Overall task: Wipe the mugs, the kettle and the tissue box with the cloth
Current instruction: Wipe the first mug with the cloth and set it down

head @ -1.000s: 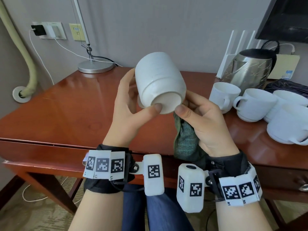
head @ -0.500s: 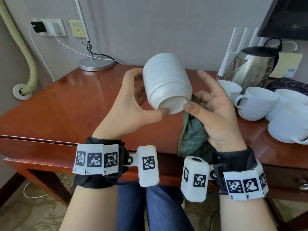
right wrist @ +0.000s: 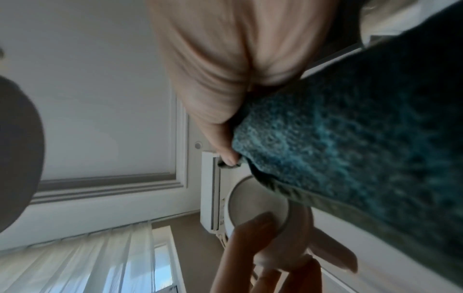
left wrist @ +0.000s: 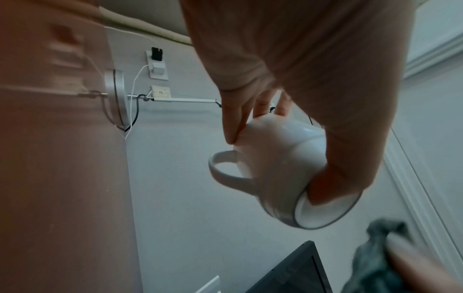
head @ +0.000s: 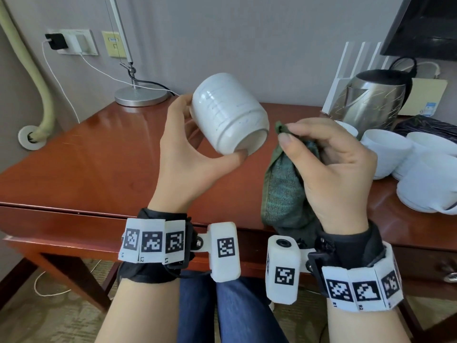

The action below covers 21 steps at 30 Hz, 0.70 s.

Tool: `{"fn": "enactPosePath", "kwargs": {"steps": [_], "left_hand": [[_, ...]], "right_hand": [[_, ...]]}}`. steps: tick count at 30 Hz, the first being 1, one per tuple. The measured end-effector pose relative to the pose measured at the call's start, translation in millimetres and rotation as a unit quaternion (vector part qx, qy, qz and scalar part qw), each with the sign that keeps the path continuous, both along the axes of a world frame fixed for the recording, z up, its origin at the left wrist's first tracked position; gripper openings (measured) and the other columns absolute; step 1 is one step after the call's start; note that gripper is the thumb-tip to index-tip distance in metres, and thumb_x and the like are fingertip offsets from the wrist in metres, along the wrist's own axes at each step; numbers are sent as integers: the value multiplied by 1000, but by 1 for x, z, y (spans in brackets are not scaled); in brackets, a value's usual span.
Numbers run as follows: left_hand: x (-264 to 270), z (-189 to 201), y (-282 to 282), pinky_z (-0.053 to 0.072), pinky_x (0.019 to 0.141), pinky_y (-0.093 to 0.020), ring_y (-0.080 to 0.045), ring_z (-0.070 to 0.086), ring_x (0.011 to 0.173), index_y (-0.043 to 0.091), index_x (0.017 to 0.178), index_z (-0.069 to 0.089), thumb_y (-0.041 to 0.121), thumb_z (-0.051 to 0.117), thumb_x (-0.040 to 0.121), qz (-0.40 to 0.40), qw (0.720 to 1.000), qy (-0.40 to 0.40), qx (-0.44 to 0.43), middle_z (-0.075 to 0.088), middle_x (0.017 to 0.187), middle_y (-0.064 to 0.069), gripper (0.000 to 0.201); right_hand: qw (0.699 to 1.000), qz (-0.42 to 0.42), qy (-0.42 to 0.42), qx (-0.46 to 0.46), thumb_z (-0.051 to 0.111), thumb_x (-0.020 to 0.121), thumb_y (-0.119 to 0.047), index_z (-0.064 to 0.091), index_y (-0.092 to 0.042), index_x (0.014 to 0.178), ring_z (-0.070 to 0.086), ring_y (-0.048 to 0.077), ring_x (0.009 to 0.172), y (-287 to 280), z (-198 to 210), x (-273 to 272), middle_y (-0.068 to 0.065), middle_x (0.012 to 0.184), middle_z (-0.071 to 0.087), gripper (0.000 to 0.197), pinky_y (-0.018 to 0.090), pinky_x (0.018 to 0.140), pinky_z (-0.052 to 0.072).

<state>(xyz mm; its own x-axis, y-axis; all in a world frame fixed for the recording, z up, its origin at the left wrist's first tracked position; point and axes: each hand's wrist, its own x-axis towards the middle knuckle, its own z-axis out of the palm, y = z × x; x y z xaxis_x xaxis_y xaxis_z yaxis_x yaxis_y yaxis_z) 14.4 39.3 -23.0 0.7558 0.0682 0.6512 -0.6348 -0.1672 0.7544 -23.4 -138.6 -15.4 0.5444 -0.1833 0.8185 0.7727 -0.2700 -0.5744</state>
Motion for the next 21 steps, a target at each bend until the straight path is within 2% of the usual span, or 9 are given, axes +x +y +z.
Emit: {"fn": "enactPosePath", "kwargs": {"steps": [3, 6, 8, 12, 17, 21], "left_hand": [[-1, 3, -1, 53, 96, -35, -11, 61, 113, 21, 128, 41, 29, 90, 61, 32, 999, -19, 13, 56, 117, 6, 84], [-3, 4, -1, 52, 98, -36, -11, 60, 115, 13, 131, 44, 31, 91, 61, 39, 998, -23, 41, 58, 119, 4, 86], [-5, 4, -3, 52, 99, -34, -9, 59, 116, 10, 132, 46, 31, 90, 63, 37, 998, -23, 41, 58, 119, 4, 85], [-5, 2, -3, 51, 99, -32, -9, 56, 120, 7, 136, 46, 23, 91, 61, 61, 997, -26, 51, 57, 125, 0, 88], [-4, 1, 0, 51, 99, -29, -9, 54, 121, 5, 139, 43, 21, 93, 58, 74, 994, -35, 73, 55, 128, -1, 96], [-4, -2, -2, 46, 94, -14, 4, 50, 117, 6, 138, 44, 21, 92, 60, 73, 993, -39, 81, 52, 123, 8, 93]], "right_hand": [[992, -35, -61, -106, 70, 85, -1, 70, -10, 98, 60, 8, 86, 8, 7, -3, 2, 93, 62, 16, 19, 80, 46], [983, -44, -96, -150, 69, 85, 3, 71, 1, 100, 59, 16, 79, 15, 8, 0, 11, 96, 57, 16, 20, 78, 47], [980, -60, -104, -160, 70, 84, 3, 71, 3, 100, 59, 17, 80, 19, 8, 2, 12, 94, 59, 16, 20, 79, 47], [982, -98, -96, -127, 71, 84, 1, 71, 0, 93, 58, 6, 86, 19, 7, 1, 3, 90, 62, 9, 16, 81, 45], [985, -124, -71, -96, 67, 87, -1, 70, -1, 92, 57, 5, 86, 13, 7, 3, 2, 89, 61, 5, 15, 81, 43], [978, -96, -88, -163, 67, 85, 7, 70, 2, 88, 56, 13, 83, 25, 5, -4, 11, 87, 62, 7, 16, 78, 43]]}}
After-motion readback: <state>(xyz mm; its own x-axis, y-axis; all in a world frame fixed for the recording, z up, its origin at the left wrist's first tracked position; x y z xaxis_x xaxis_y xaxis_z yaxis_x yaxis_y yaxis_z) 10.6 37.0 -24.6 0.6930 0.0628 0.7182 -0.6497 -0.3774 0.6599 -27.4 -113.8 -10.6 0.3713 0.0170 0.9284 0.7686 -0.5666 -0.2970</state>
